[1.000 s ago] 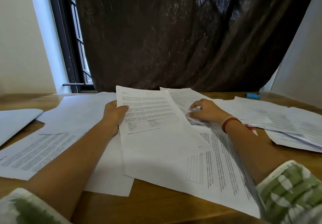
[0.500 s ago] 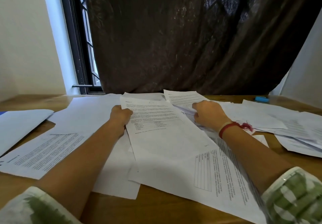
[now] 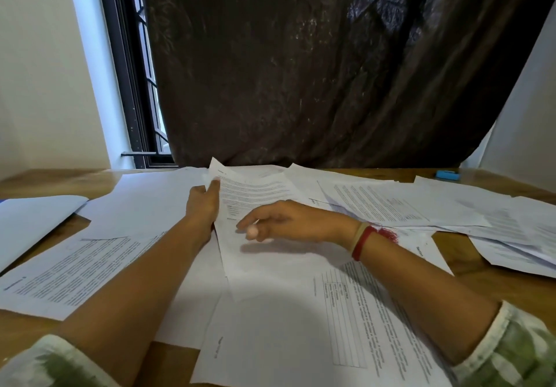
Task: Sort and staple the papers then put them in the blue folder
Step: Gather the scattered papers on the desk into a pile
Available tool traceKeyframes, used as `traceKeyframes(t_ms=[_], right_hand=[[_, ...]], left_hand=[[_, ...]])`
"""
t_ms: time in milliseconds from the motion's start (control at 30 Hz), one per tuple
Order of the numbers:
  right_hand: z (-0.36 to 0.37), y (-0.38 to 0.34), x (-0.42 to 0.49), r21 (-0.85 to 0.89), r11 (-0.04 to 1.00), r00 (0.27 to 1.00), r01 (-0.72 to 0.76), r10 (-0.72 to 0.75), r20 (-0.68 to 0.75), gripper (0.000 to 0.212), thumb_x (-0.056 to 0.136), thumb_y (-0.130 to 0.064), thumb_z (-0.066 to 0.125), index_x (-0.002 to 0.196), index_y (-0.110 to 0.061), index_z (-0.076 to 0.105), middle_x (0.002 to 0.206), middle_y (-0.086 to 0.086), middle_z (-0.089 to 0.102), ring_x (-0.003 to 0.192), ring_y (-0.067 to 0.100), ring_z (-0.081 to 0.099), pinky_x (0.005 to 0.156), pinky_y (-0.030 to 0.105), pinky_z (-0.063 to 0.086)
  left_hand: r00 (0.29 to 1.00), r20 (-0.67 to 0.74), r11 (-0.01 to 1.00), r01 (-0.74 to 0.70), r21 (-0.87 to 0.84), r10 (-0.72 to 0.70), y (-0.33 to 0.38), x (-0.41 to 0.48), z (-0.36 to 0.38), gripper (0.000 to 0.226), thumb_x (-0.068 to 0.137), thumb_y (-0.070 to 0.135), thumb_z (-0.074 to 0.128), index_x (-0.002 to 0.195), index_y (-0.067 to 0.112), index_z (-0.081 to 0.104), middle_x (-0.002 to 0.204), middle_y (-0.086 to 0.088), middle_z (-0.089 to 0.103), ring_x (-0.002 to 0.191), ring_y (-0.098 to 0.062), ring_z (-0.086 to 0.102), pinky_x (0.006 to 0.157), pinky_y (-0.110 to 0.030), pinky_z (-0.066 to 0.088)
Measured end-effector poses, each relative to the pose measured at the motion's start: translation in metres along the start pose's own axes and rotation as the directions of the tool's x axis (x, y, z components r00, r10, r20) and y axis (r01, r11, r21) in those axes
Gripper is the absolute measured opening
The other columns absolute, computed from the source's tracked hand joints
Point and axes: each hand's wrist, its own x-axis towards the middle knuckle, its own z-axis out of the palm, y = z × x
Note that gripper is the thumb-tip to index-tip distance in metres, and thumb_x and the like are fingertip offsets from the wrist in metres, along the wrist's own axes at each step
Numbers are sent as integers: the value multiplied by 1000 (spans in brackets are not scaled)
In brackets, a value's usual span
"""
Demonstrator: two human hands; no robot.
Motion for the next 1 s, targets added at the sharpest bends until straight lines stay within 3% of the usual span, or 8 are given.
traceKeyframes(t_ms=[167, 300, 400, 633, 733, 833, 933, 1000], right_hand=[[-40, 14, -12, 172, 984, 923, -35, 98, -373, 31, 91, -39, 63, 108, -13, 69, 102, 2, 71, 91, 15, 69, 84, 26, 52], [-89, 56, -46, -394, 618, 726, -680, 493, -480, 81, 63, -64, 79, 132, -31, 51, 138, -4, 50, 125, 26, 50, 98, 39, 44], [-104, 68, -59, -359, 537, 641, -763, 701, -313, 96, 51, -69, 81, 134, -34, 46, 142, -4, 43, 132, 30, 42, 105, 48, 40], [-90, 60, -41, -375, 665, 755, -646, 481, -446, 26, 87, -24, 70, 110, -15, 64, 97, 2, 64, 91, 22, 62, 81, 28, 52], [-81, 34, -34, 125, 923, 810, -364, 380, -447, 21, 86, -20, 72, 105, -16, 65, 89, 8, 67, 83, 21, 68, 85, 35, 58], [-54, 2, -26, 635, 771, 877, 43, 275, -394, 38, 88, -5, 67, 123, -16, 58, 80, 7, 70, 68, 14, 70, 70, 28, 60], [-31, -12, -14, 864, 490, 953, 115, 191, -235, 44, 88, 2, 62, 125, -18, 52, 101, 12, 73, 89, 22, 73, 83, 33, 59], [-28, -12, -11, 793, 602, 963, 92, 148, -224, 35, 87, -1, 64, 115, -20, 57, 114, 9, 70, 104, 24, 69, 93, 35, 55]], left_hand=[[1000, 2, 997, -20, 69, 20, -2, 0, 0, 49, 90, 0, 61, 135, 9, 43, 127, -11, 55, 116, -33, 55, 97, -47, 49], [999, 9, 996, -43, 83, 42, -2, 1, 2, 50, 92, 2, 59, 137, 13, 40, 134, -11, 53, 119, -32, 53, 99, -46, 47], [998, 23, 994, -53, 100, 51, -3, 2, 3, 50, 92, 4, 60, 136, 14, 40, 133, -11, 53, 118, -31, 53, 97, -44, 47], [994, 24, 989, -113, 96, 111, -6, 5, 0, 86, 87, 5, 68, 148, 25, 11, 121, -6, 47, 109, -25, 52, 95, -44, 47], [982, 48, 974, -187, 132, 182, -10, 5, 0, 74, 83, 1, 70, 138, 27, 27, 119, -6, 52, 109, -24, 54, 91, -40, 52], [974, 87, 959, -222, 178, 209, -12, 5, 2, 42, 83, -5, 67, 116, 19, 58, 125, -6, 55, 111, -28, 57, 92, -40, 54], [967, 111, 943, -250, 218, 230, -11, 4, 6, 35, 85, 0, 67, 116, 15, 64, 125, -8, 60, 108, -27, 60, 92, -40, 54], [972, 120, 947, -227, 227, 205, -9, 1, 8, 32, 88, 9, 66, 120, 13, 62, 123, -6, 61, 103, -26, 62, 90, -43, 55]])
